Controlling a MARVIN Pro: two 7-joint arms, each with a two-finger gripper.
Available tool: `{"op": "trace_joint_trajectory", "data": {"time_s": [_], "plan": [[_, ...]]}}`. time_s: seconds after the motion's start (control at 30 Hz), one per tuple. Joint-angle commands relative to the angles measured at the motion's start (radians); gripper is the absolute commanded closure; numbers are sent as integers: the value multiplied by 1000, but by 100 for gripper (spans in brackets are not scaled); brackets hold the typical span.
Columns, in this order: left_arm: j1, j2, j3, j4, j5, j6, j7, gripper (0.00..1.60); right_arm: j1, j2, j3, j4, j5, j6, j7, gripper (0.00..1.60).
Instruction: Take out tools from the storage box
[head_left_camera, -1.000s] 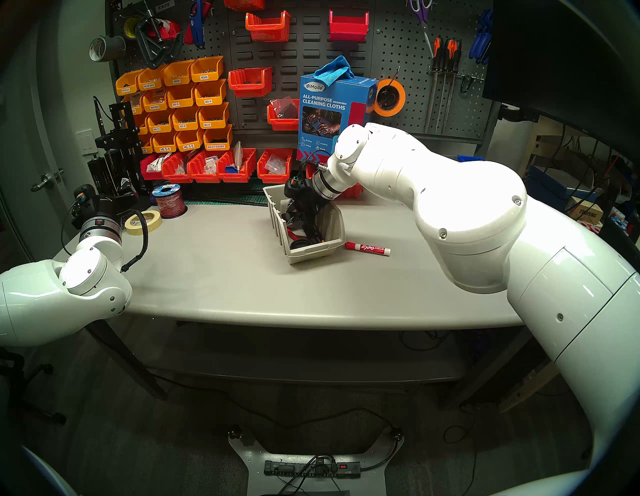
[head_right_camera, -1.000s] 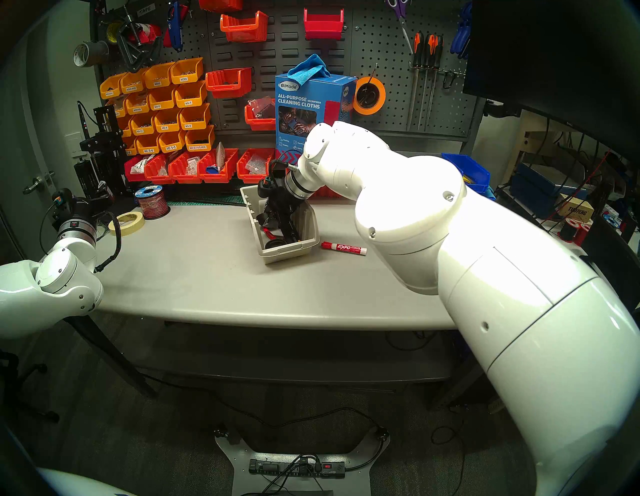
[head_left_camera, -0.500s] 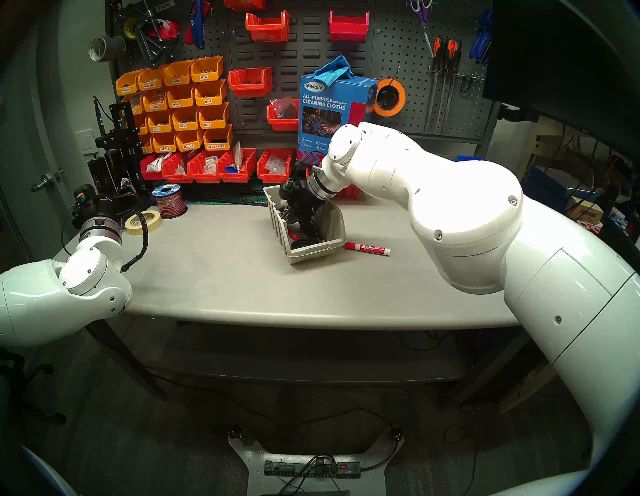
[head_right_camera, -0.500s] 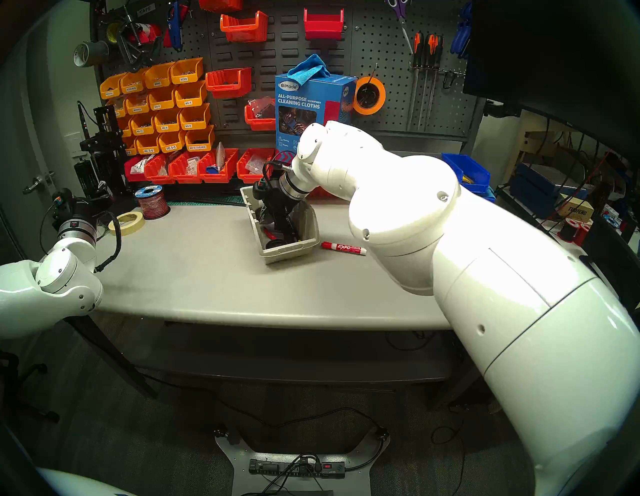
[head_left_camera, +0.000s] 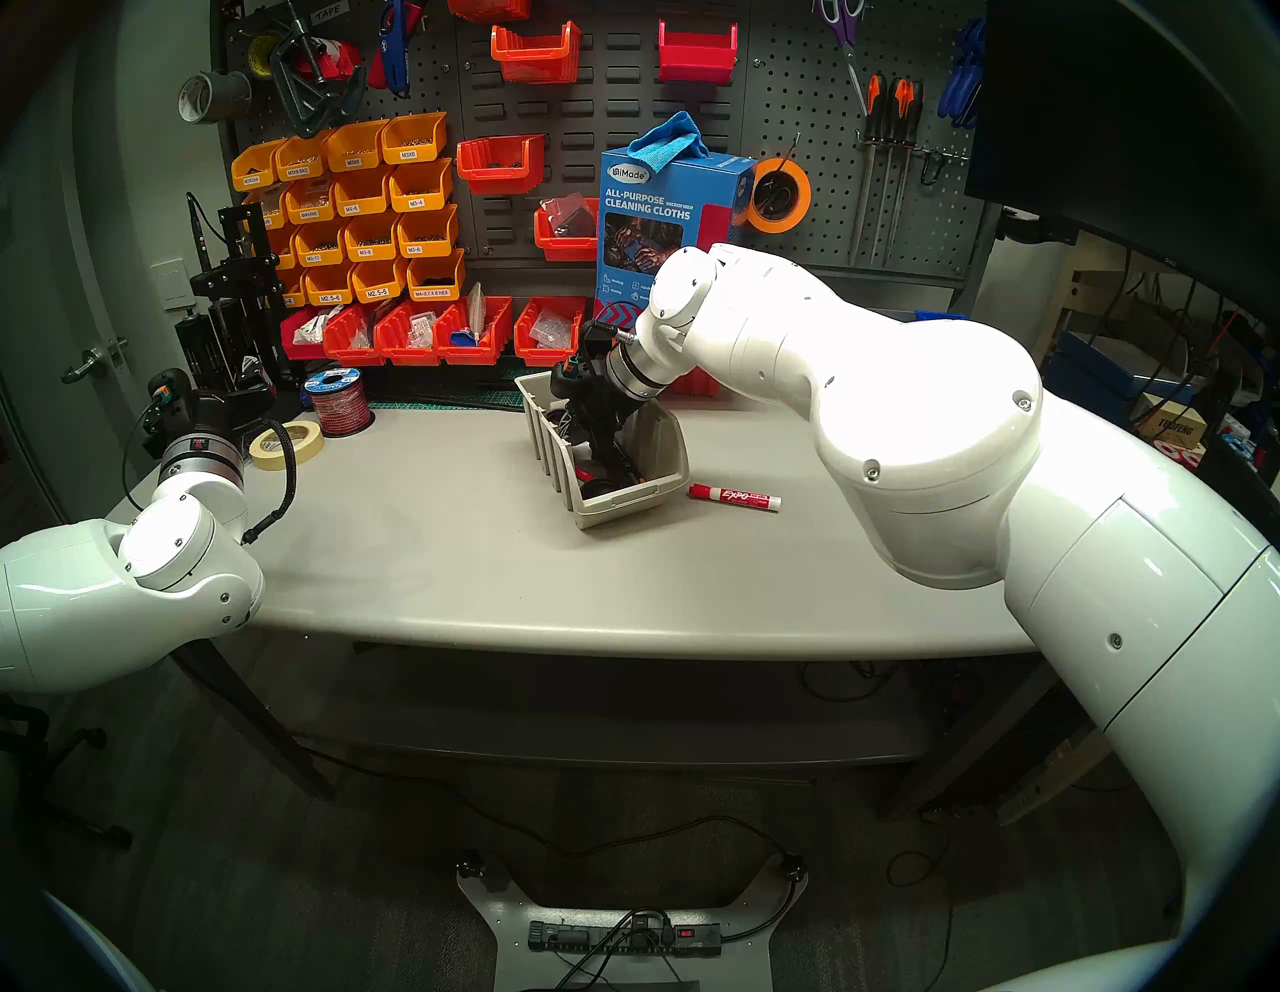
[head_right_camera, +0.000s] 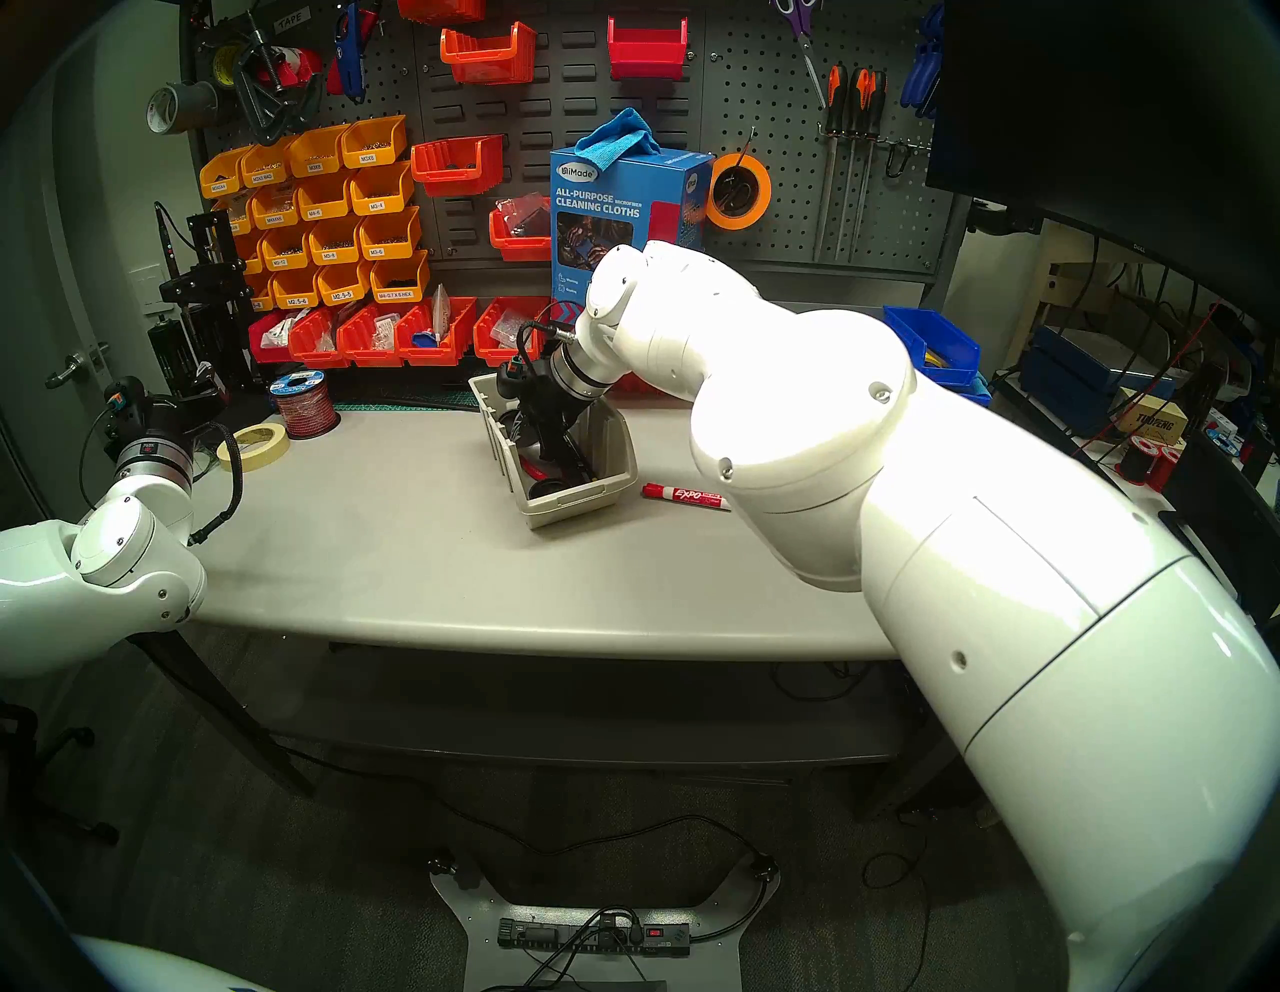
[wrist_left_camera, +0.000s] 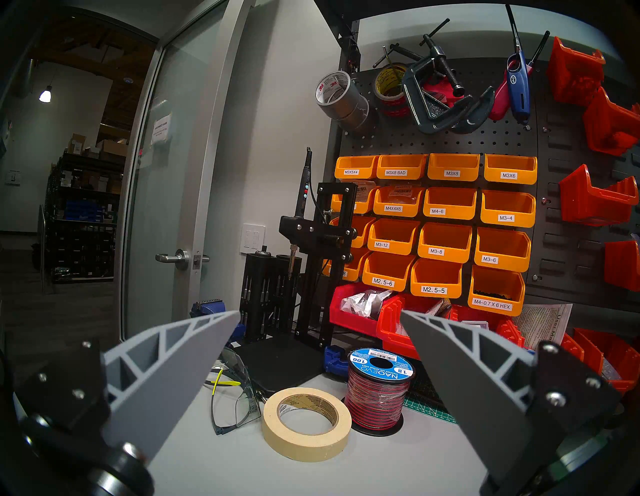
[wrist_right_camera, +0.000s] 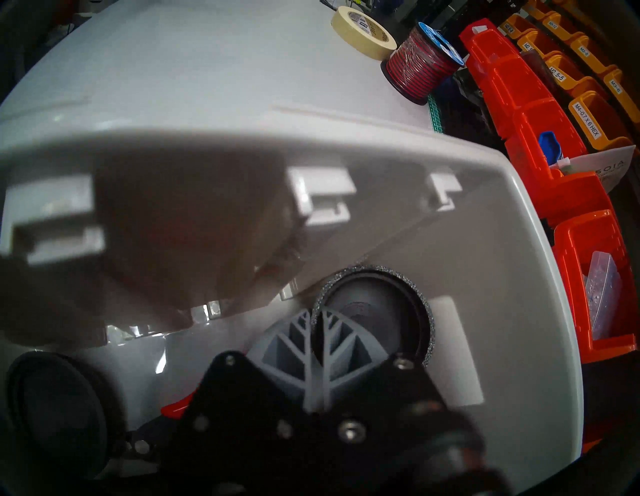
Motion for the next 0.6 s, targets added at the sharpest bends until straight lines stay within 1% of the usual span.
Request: {"op": "trace_joint_trajectory", "data": {"time_s": [0.0,0.4,0.57], "plan": [[-12,-1,-11,-2,5,-1,-2,0,56,6,-2,5,-4,1,22,160],[-12,-1,-11,-2,5,-1,-2,0,120,9,-4,6,-10,18,53,160],[-12,-1,-11,-2,5,-1,-2,0,153,19,0,6,-12,33,61,160]]}}
